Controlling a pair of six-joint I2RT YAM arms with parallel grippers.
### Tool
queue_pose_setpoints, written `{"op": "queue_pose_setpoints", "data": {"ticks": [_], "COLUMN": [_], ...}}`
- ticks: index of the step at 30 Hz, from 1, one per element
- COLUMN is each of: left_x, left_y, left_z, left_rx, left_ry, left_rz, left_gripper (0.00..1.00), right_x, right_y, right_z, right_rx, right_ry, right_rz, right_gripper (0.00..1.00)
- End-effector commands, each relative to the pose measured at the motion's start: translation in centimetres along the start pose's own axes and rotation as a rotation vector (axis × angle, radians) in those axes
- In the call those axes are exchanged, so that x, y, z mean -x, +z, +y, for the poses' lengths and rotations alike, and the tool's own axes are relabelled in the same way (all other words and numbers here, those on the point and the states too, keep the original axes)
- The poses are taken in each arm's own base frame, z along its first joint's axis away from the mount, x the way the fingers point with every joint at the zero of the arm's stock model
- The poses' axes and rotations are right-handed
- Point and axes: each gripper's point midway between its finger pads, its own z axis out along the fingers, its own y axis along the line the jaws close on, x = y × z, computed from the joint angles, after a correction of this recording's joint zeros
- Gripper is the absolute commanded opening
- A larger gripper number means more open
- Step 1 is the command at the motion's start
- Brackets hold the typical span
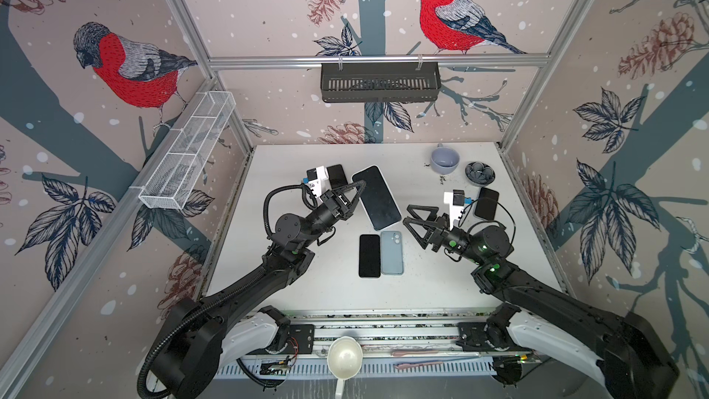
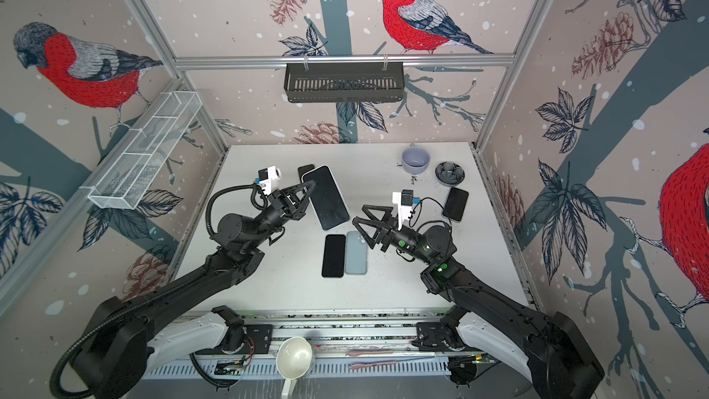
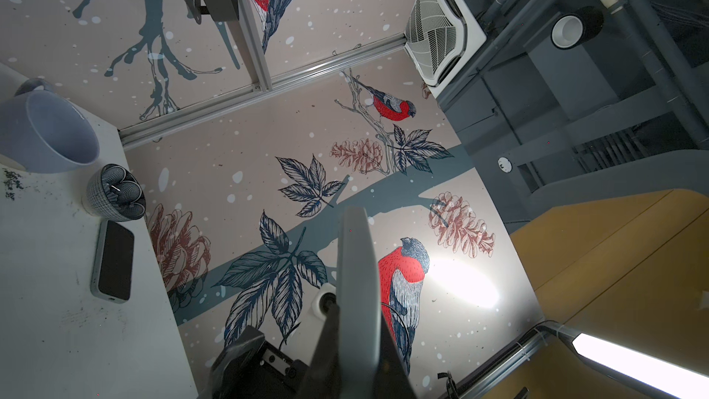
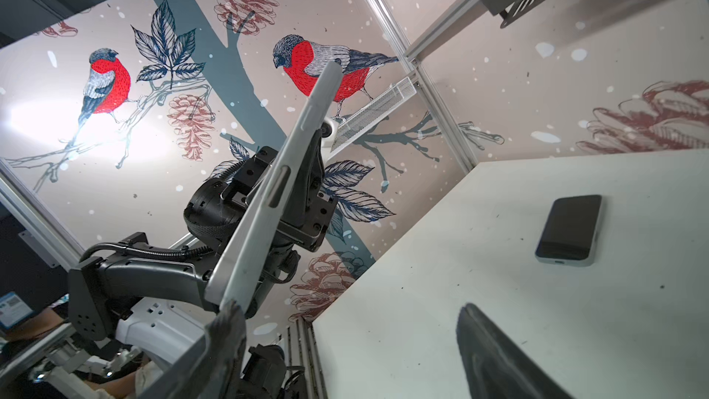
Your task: Take the phone out of the phone case
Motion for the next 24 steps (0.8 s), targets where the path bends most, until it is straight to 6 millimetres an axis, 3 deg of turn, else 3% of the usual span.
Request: {"op": "queue_pose_setpoints", "data": {"ticks": [1, 14, 24], "left_x": [0.3, 0.1, 0.3], "left_y": [0.0, 0.0, 0.1], "left_z": [-2.9, -2.7, -3.0], "left_rx": [-0.112, -0.114, -0.118], "left_ry": [0.017, 0.024, 0.039], "left_rz": [-0.020, -0.022, -0.033], "left_gripper": [0.00, 0.00, 0.00], "right_x": [1.0, 0.1, -2.3], "right_y": [0.3, 1.1, 0.5], "right_z": [0.9, 2.2, 2.5], "right_rx": [0.039, 0.096, 0.120], "right_ry": [-0.002, 0.002, 0.010], "right_rz": [-0.046, -0.026, 0.022], "right_gripper": [0.86, 0.85, 0.85]}}
